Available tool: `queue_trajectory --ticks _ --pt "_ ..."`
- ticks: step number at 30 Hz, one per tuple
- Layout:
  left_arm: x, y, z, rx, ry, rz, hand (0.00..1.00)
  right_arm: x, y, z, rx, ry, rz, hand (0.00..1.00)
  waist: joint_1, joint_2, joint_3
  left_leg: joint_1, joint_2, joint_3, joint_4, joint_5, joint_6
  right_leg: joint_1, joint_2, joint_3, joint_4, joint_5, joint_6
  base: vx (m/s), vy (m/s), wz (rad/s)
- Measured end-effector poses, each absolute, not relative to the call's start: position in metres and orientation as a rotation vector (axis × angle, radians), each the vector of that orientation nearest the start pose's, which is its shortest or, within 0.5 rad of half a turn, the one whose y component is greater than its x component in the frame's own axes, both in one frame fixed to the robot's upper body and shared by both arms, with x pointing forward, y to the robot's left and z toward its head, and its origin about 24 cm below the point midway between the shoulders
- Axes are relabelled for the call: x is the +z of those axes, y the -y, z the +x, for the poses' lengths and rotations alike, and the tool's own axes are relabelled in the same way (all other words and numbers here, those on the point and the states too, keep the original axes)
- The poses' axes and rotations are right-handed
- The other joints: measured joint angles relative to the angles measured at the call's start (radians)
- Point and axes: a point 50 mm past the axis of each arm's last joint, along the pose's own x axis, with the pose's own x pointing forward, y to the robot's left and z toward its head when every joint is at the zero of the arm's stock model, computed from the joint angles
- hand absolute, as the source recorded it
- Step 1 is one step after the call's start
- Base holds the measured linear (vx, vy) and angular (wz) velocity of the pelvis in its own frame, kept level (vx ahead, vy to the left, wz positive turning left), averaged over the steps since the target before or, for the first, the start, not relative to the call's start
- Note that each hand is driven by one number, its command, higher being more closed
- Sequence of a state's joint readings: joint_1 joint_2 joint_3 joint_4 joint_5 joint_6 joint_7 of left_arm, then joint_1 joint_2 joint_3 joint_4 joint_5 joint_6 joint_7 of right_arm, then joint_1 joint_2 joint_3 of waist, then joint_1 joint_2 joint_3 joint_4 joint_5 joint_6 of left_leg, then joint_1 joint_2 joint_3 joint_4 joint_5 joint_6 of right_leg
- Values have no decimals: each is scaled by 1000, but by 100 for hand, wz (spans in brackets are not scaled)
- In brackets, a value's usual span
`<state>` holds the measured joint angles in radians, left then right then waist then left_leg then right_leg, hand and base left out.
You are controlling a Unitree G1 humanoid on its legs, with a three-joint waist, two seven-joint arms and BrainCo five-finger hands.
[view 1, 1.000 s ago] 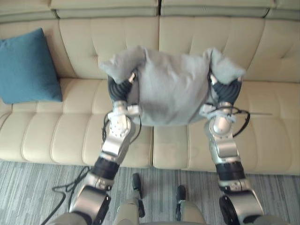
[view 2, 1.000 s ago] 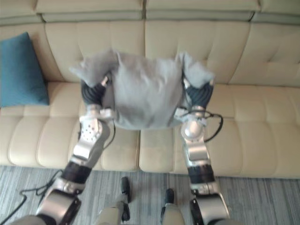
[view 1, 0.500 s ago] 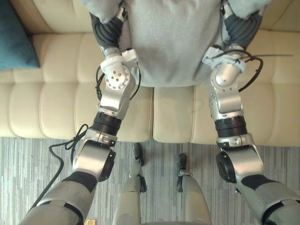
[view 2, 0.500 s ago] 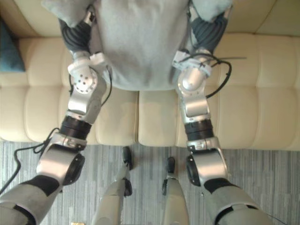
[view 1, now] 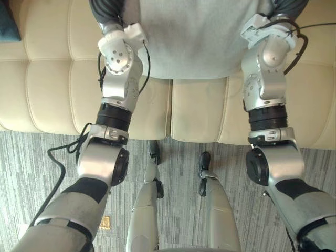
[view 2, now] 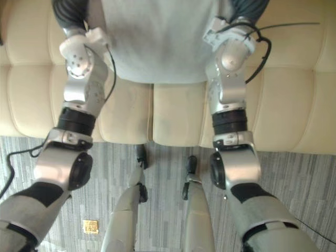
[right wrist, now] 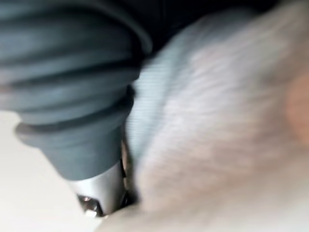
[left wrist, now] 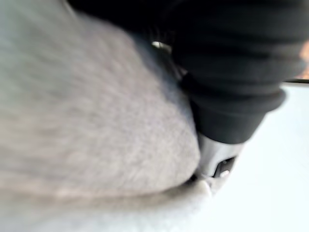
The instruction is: Pick up cushions and gather them together orderly.
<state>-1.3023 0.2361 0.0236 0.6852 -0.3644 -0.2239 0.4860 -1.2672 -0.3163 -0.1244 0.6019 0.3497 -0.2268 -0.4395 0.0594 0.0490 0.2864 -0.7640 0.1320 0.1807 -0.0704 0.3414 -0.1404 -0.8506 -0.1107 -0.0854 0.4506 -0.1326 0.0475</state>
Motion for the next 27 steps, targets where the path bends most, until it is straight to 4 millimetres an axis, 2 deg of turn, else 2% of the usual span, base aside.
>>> queue_trajectory --ticks 3,7,9,11,14,15,16,17,19,20,21,22,23,24,27 --pt "356 -153 384 254 751 -348 0 359 195 377 -296 791 423 0 1 0 0 0 5 0 -1 2 2 2 3 -8 0 5 -6 22 -59 1" --pt "363 -182 381 296 765 -386 0 351 223 383 -323 709 452 0 2 0 0 24 15 -2 -6 2 2 30 7 -19 -5 7 -8 36 -57 2" --pt "358 -202 381 336 745 -457 0 348 230 383 -318 696 489 0 -1 -1 0 63 18 0 -19 2 2 70 11 -20 -22 9 -10 52 -70 -6" --pt "351 -212 381 343 734 -495 0 347 237 381 -317 700 510 0 -2 -1 0 94 16 2 -29 2 2 102 16 -17 -39 14 -10 47 -55 -7" --pt "326 -225 379 349 711 -533 0 334 247 374 -318 721 538 0 -6 -1 0 118 16 3 -32 2 3 125 17 -14 -45 14 -10 51 -61 -4" --pt "303 -235 377 377 682 -537 0 315 253 370 -333 708 518 0 -7 -1 0 130 16 4 -32 2 3 136 18 -11 -46 13 -10 68 -78 -4" --pt "290 -239 376 392 658 -526 0 303 257 369 -345 688 507 0 -7 -1 0 138 16 4 -32 2 3 143 18 -10 -46 13 -10 73 -86 -2" --pt "268 -243 375 415 613 -509 0 281 264 367 -370 646 489 0 -7 -1 0 154 16 5 -32 2 3 160 19 -9 -47 13 -10 52 -64 0" --pt "220 -246 365 439 527 -489 0 233 274 356 -418 561 452 0 -7 -3 1 201 15 7 -32 2 3 205 19 -9 -47 13 -10 66 -90 0" --pt "185 -244 355 441 457 -478 0 200 278 344 -433 503 400 0 -7 -4 1 237 13 10 -32 1 3 243 17 -9 -50 8 -9 72 -94 1" --pt "164 -240 349 437 414 -465 0 181 279 336 -441 472 368 0 -8 -6 0 259 9 12 -32 -3 7 266 14 -8 -53 -3 -9 65 -95 -2" --pt "132 -233 337 423 337 -451 0 154 278 322 -451 418 331 0 -7 -7 0 297 7 18 -32 -29 35 296 11 -9 -49 -22 -12 30 -80 -10" --pt "105 -226 324 413 268 -434 0 130 275 313 -451 361 314 0 -8 -6 -1 329 11 27 -32 -63 44 314 15 -8 -34 -37 -12 15 -67 -10" --pt "78 -217 312 397 185 -423 0 104 273 299 -463 293 313 0 -12 -9 -4 353 8 30 -32 -94 43 331 12 -8 -18 -54 -11 -7 -33 -7" --pt "11 -194 274 350 -49 -383 0 33 262 260 -501 72 337 0 -13 -30 -22 400 -2 35 -32 -117 47 377 5 2 -23 -64 -2 14 -2 -1"
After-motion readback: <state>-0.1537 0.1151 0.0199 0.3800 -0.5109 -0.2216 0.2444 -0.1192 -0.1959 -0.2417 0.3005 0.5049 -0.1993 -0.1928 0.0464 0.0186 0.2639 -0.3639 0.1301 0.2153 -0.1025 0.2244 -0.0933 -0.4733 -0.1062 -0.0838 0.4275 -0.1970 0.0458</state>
